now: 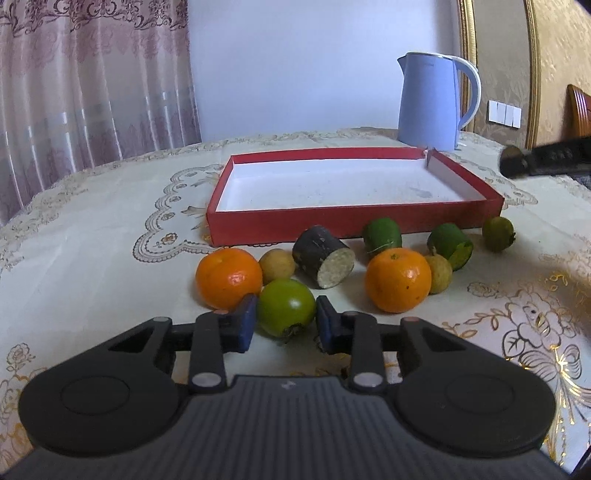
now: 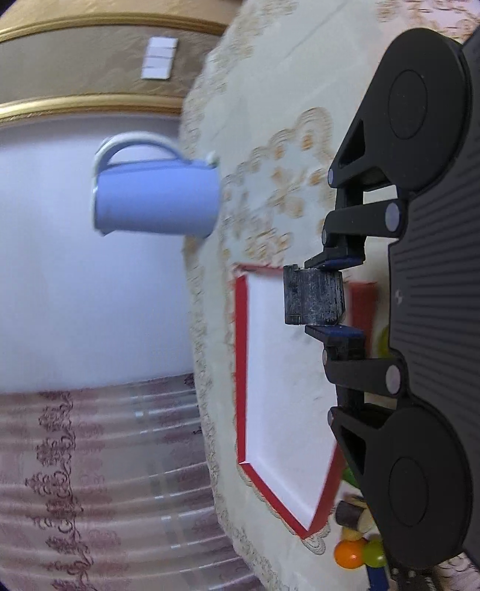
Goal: Organize fruits
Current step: 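Carry the yam piece into the red tray and open the right gripper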
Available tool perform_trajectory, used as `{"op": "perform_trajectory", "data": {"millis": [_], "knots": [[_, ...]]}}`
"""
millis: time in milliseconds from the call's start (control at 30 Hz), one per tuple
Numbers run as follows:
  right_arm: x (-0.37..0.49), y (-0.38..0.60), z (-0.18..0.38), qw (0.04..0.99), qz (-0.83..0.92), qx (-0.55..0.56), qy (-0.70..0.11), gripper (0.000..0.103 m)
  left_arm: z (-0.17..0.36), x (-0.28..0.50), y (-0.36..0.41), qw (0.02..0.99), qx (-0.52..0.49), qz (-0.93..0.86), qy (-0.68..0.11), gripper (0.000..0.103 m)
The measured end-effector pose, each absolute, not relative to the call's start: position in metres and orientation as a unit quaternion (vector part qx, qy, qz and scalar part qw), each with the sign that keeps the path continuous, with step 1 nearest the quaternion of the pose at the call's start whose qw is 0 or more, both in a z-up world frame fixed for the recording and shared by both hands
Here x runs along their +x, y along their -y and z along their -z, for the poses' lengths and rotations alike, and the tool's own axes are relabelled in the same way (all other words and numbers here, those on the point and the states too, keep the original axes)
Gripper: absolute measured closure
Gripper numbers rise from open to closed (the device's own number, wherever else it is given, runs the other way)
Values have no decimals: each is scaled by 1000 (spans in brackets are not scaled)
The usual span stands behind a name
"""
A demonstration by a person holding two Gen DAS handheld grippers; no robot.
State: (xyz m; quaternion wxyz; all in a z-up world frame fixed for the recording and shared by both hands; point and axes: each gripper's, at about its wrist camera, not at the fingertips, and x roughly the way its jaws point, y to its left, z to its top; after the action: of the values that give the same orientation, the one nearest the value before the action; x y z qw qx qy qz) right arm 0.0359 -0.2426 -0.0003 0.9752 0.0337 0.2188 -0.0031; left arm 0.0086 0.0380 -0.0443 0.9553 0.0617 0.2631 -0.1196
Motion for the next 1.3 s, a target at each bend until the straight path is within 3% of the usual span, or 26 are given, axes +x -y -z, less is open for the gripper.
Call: {"op": "perform_trajectory", "data": {"millis": [433, 800, 867, 1033, 1300], "knots": [[128, 197, 9, 962, -18, -32, -270, 74, 44, 11, -41, 955, 46, 117, -269, 72], [144, 187, 27, 946, -33, -28, -321, 73, 44, 12, -41, 955, 46, 117, -269, 72], [139, 189, 24, 947, -33, -24, -318, 70, 44, 11, -41, 955, 47, 116, -270, 72], [104, 203, 12, 965, -18, -3, -263, 24, 44, 12, -41, 954, 43, 116, -272, 73], [38, 256, 13, 975, 96, 39, -196, 17, 42, 5, -45, 957, 37, 119, -261, 73]]}}
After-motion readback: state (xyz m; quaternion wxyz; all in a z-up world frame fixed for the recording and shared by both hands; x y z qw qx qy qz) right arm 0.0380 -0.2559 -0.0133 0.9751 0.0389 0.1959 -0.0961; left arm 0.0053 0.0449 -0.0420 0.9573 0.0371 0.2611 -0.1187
